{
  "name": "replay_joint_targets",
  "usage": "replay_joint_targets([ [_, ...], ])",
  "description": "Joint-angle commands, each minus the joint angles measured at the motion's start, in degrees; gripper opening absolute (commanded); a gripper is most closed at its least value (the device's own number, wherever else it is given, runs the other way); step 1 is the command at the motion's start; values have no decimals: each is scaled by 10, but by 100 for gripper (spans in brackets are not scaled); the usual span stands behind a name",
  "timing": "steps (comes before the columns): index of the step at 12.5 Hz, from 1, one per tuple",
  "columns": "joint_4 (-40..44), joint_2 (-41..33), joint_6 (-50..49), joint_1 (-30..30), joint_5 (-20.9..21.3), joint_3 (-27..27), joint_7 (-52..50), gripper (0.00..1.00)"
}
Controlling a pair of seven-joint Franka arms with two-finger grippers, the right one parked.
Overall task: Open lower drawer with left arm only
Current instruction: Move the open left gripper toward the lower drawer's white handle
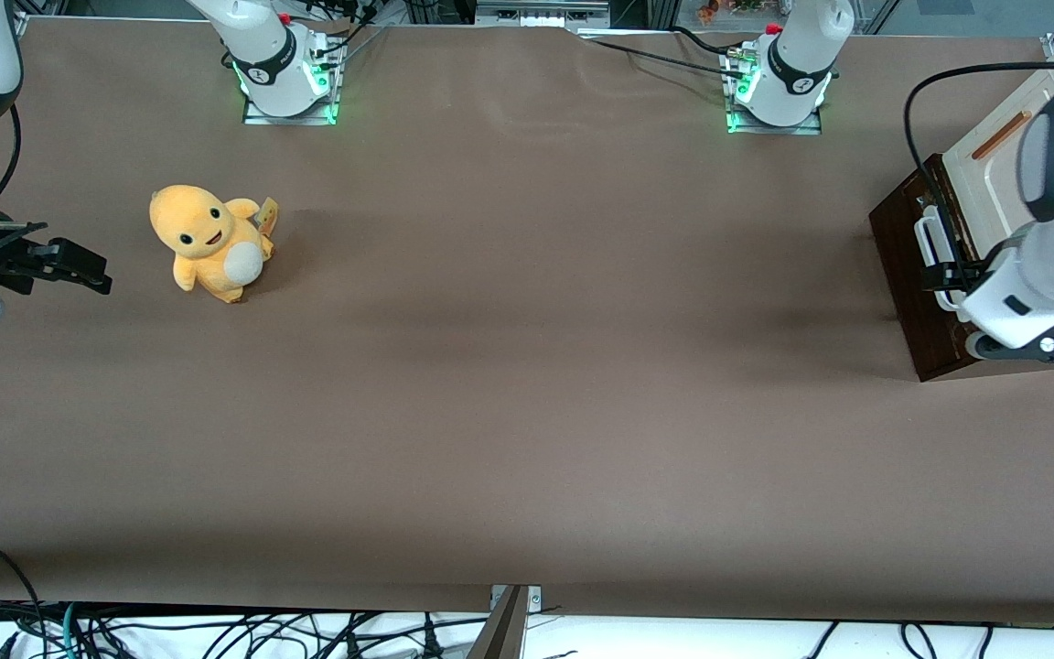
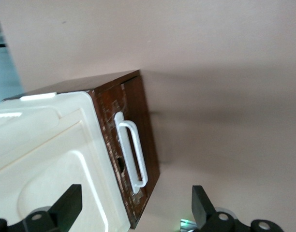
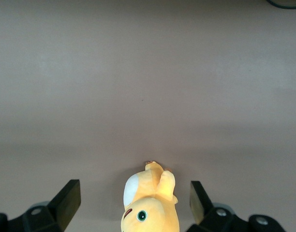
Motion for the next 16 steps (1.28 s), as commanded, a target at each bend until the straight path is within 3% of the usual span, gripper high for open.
replay_joint_targets([
  [1, -17, 3, -11, -25, 42, 2, -54, 100],
  [6, -91, 6, -29, -22, 187, -90, -177, 100],
  [8, -117, 8, -36, -25, 199, -104, -224, 100],
  [12, -204, 11, -39, -26, 269, -134, -331, 100],
  [16, -251, 23, -39, -29, 279, -134, -392, 100],
])
